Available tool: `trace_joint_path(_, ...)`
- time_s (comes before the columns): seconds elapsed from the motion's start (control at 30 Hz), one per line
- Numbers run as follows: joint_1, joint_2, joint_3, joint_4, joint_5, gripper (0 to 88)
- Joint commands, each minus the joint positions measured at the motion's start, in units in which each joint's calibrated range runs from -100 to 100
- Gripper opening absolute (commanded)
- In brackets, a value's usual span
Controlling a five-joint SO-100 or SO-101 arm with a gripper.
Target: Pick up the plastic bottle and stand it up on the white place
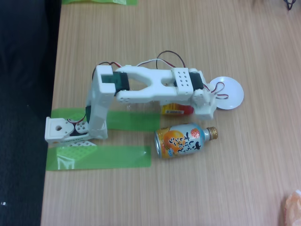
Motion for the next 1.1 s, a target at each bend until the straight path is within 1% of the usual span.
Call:
trace_joint_path(0.0, -0.02, -0.42, -2.07, -0.45, 0.21, 31.8)
trace_joint_path(0.5, -0.31, -0.50, -2.07, -0.45, 0.21, 31.3)
trace_joint_path(0.7, -0.31, -0.50, -2.07, -0.45, 0.21, 19.9)
trace_joint_path(1.07, -0.31, -0.58, -2.16, -0.45, 0.21, 18.8)
